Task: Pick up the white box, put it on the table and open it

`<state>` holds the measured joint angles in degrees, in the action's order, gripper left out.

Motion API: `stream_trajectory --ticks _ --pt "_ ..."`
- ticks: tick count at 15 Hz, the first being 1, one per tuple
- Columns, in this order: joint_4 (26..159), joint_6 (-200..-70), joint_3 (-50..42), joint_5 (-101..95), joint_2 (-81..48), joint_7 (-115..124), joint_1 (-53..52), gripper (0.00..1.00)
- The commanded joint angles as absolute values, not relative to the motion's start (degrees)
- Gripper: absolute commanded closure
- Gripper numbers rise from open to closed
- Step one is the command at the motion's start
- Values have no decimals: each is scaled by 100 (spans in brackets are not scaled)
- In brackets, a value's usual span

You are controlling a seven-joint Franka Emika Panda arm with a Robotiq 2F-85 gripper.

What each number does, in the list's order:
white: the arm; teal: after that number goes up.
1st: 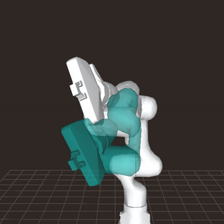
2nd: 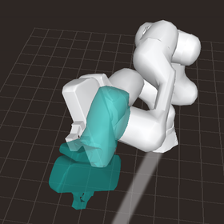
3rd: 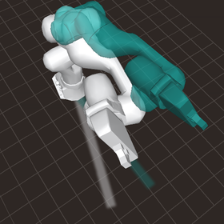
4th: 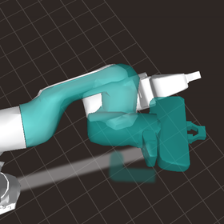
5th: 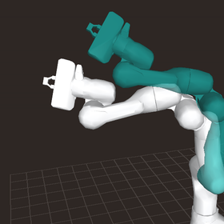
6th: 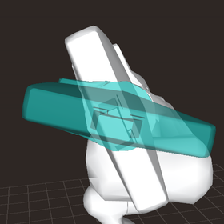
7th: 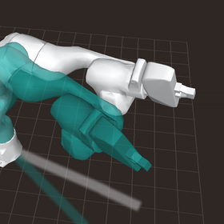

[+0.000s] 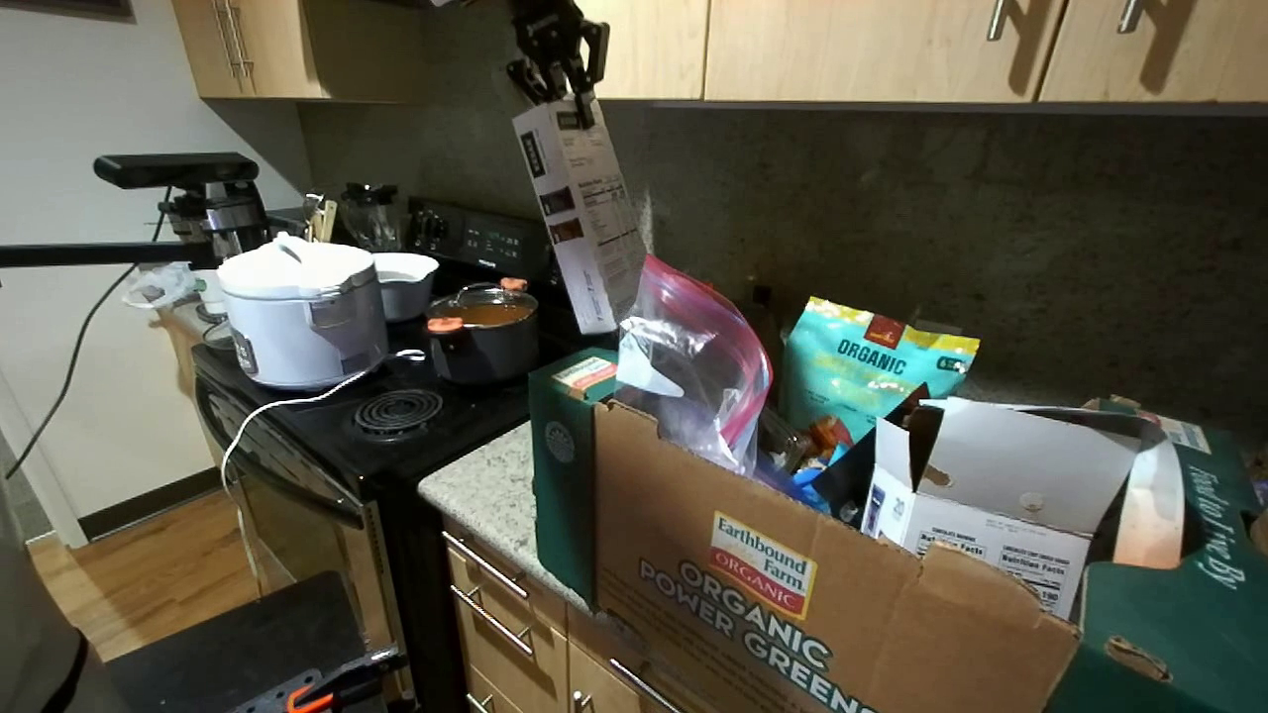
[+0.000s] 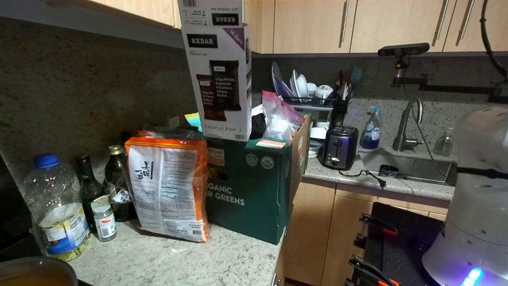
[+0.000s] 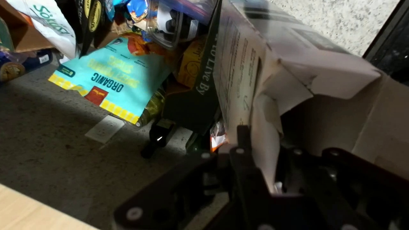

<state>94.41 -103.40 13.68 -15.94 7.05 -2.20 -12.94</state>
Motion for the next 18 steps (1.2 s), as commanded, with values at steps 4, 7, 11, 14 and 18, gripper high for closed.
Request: stream_trajectory --ticks 4,7,11,14,18 --pt "9384 -10193 1531 -1290 841 -690 -1480 97" --pt "9376 -10174 1554 -1236 846 -748 -1504 97" --pt "9383 -10192 1551 -1128 860 -755 -1520 97" --pt "9444 -10165 1556 -1078 927 -672 -1514 97" --pt "9411 -10055 1512 -1209 1073 -481 -1437 97"
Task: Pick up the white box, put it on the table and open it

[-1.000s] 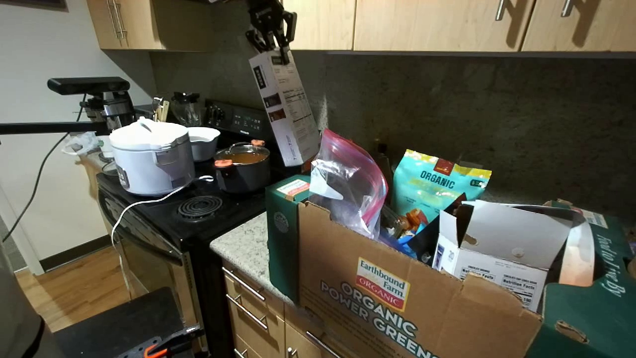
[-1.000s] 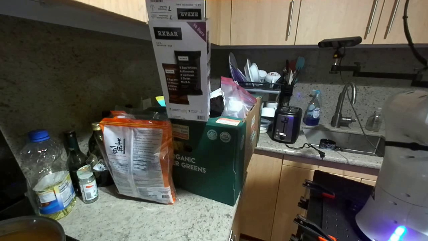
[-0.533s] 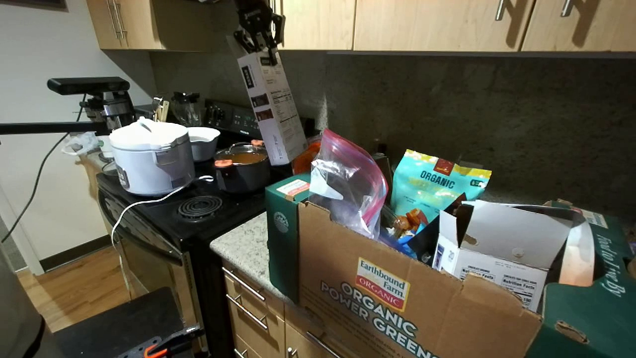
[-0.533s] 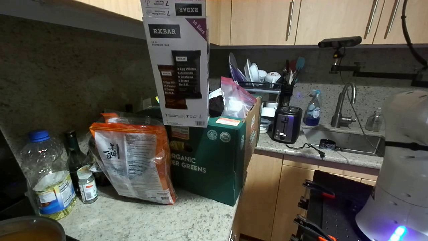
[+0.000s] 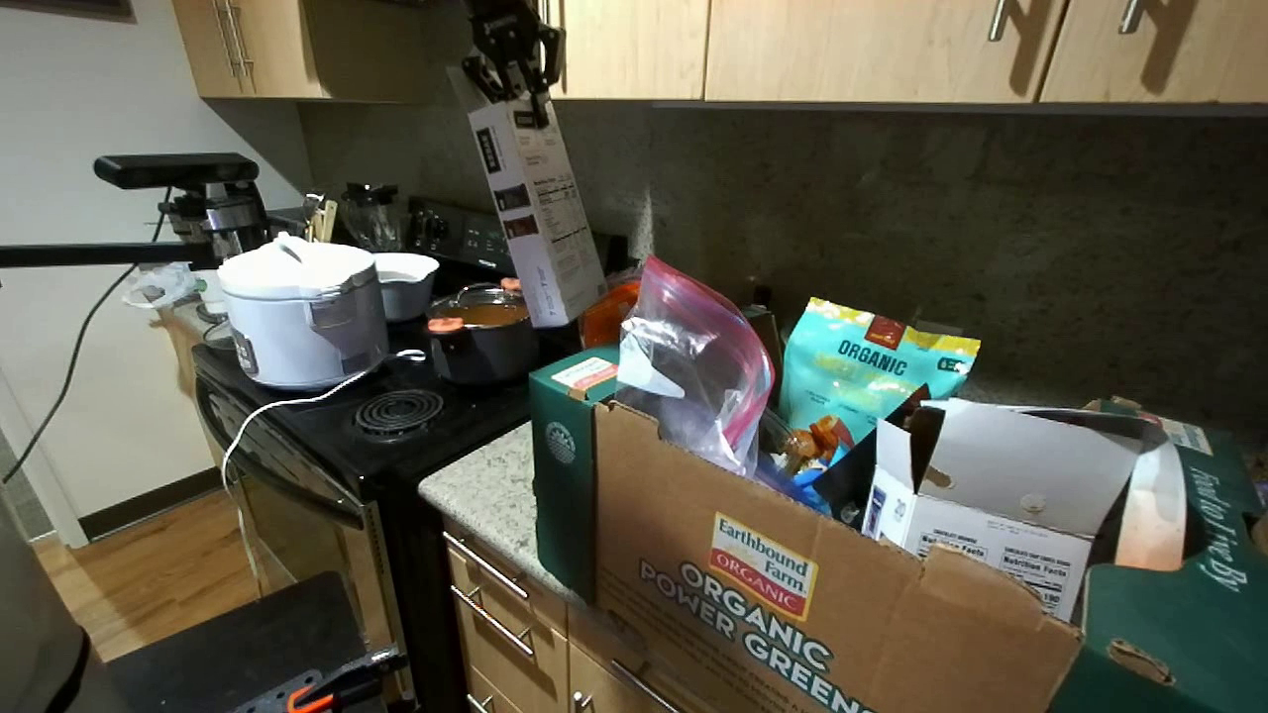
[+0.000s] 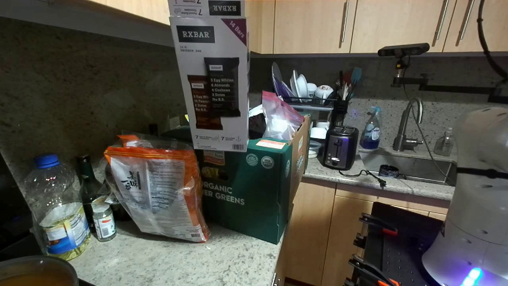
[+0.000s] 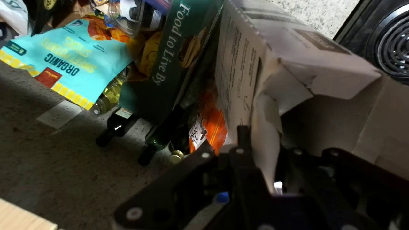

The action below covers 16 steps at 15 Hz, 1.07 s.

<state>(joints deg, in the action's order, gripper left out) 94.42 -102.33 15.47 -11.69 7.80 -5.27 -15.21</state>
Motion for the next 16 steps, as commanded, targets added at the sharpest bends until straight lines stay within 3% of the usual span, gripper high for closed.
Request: stream_trajectory --ticks 1,16 --pt "9436 -10058 1498 -1200 1137 -472 -1425 97" --pt "10190 -10438 1593 -574 1550 -451 -1568 97"
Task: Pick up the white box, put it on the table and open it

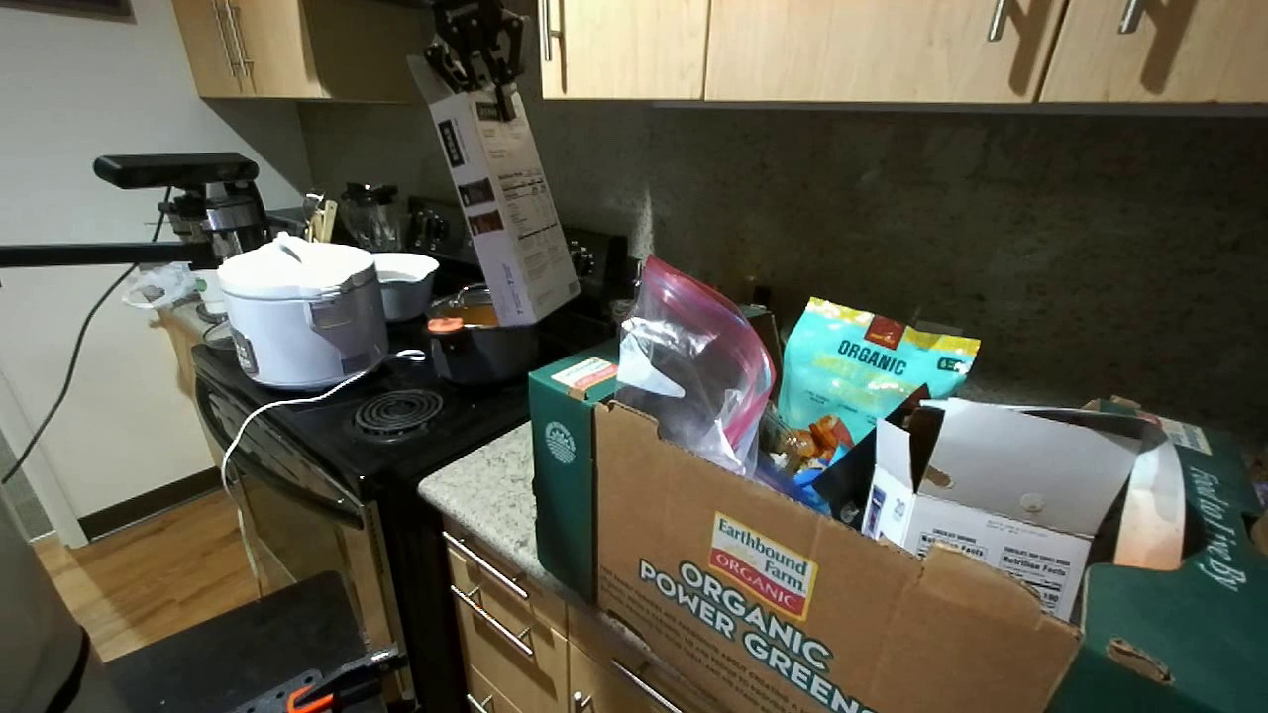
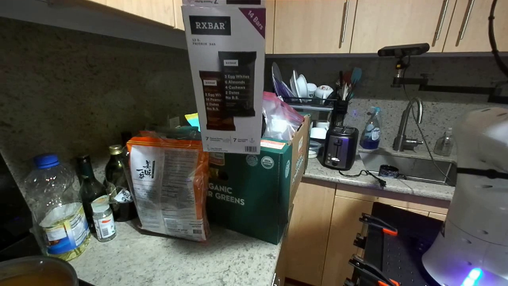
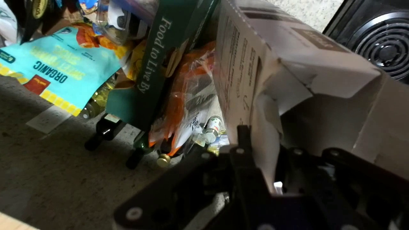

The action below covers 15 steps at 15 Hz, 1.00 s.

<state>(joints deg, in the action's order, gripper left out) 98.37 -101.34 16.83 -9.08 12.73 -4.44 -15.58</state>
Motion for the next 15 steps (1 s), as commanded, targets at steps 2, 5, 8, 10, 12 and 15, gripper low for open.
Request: stream_trajectory --ticks 2,5,8,10,12,15 --pt "10444 -10701 1517 -194 1589 -495 -1567 97" --pt "10890 -11205 1412 362 1623 -509 -1553 97" --pt "11315 -11711 1362 656 1660 -482 -1542 97" --pt "11580 -12067 1352 745 1655 -479 -1547 97" --pt "11815 -12406 1338 775 1572 -484 -1537 97" --pt "12016 -12618 1302 819 1358 -484 -1521 97"
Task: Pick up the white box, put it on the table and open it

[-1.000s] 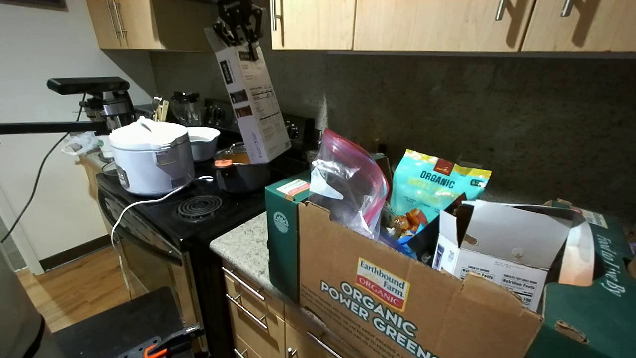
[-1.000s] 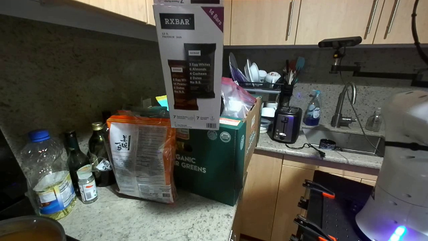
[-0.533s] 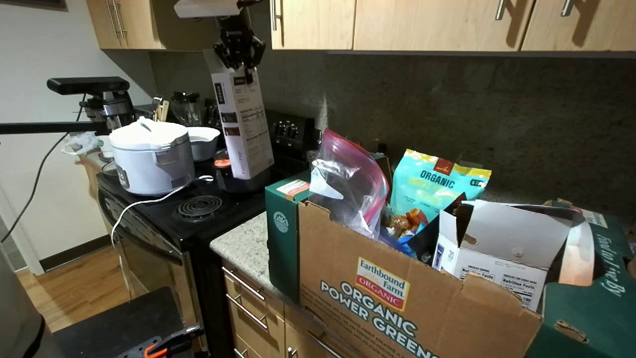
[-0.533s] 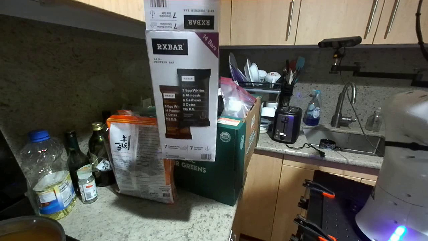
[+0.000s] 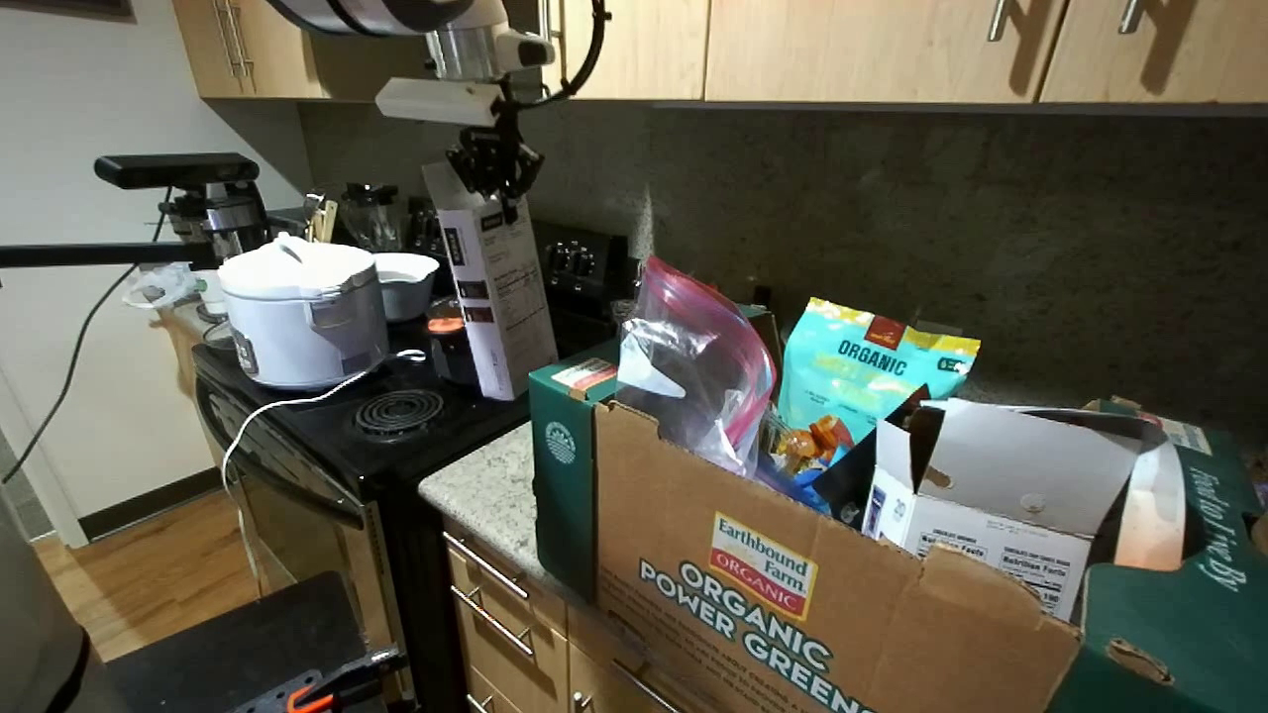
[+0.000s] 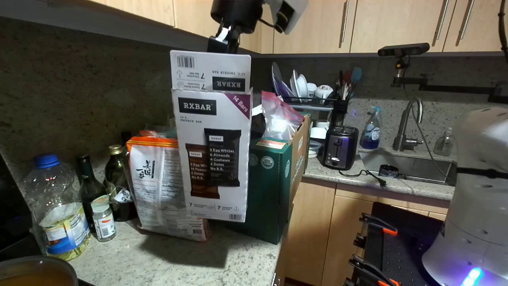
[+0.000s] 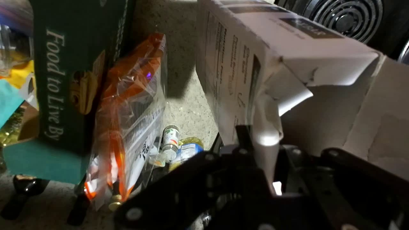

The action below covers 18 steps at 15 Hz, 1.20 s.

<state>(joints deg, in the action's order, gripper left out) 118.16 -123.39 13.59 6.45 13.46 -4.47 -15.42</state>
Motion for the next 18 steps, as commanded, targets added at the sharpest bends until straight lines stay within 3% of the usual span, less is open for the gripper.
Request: stream_trajectory --ticks 1,18 --pt "12071 -12673 1300 803 1295 -461 -1509 97" --pt "11982 -13160 1321 1031 156 -1071 -1492 97"
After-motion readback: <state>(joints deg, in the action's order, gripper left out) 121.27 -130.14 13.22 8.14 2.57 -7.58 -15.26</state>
